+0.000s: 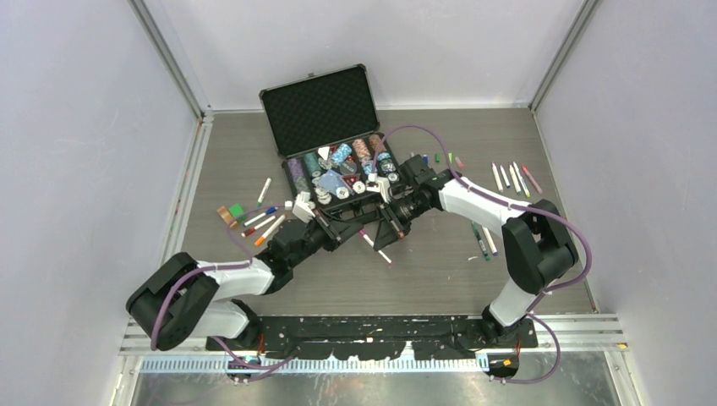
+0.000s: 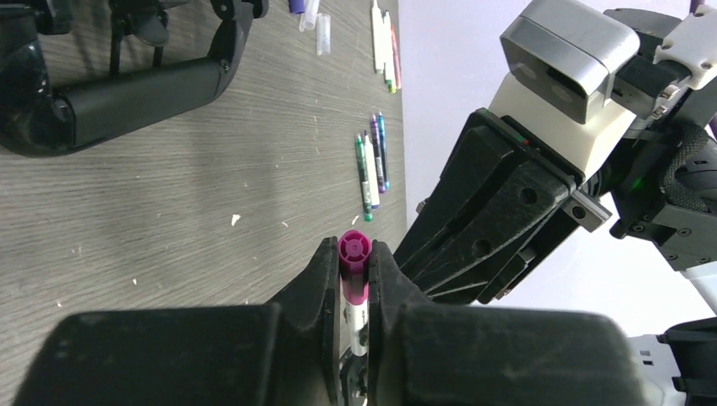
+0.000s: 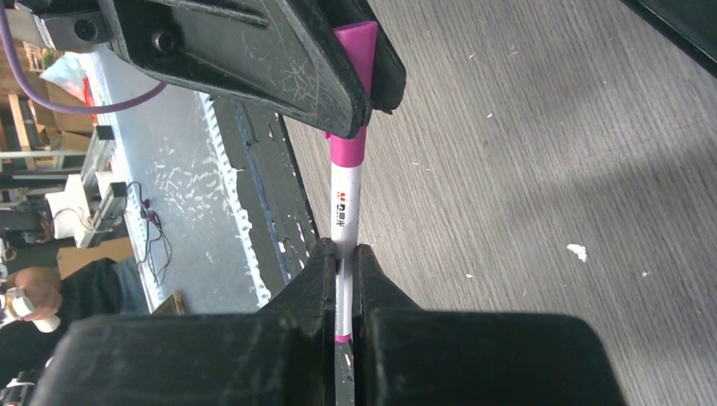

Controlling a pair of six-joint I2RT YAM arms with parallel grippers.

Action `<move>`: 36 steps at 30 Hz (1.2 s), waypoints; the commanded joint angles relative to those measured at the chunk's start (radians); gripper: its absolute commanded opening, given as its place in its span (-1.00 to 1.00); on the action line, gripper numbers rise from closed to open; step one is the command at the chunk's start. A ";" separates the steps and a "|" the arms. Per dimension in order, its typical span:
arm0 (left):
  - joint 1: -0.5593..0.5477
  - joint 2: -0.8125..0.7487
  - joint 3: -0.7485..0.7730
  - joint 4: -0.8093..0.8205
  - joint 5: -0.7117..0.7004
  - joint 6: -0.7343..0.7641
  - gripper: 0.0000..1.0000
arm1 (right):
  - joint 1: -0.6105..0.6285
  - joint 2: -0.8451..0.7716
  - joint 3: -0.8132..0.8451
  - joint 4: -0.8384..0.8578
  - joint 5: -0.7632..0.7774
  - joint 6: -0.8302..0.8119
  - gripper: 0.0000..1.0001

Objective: Open the pen caps
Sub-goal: Open the pen cap from the pen.

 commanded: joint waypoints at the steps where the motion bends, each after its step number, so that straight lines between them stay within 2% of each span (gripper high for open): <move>1: -0.001 -0.018 0.052 0.018 0.024 0.050 -1.00 | -0.002 0.001 0.015 0.009 -0.009 0.002 -0.99; 7: -0.007 -0.068 0.088 -0.098 0.015 0.116 -1.00 | -0.002 0.004 0.020 0.007 0.009 0.003 -0.58; 14: -0.038 -0.105 0.125 -0.175 -0.007 0.160 -1.00 | -0.003 -0.017 0.021 0.007 0.016 0.004 -0.31; 36: -0.086 -0.045 0.171 -0.164 -0.025 0.163 -1.00 | -0.020 -0.035 0.015 0.044 -0.022 0.053 -0.24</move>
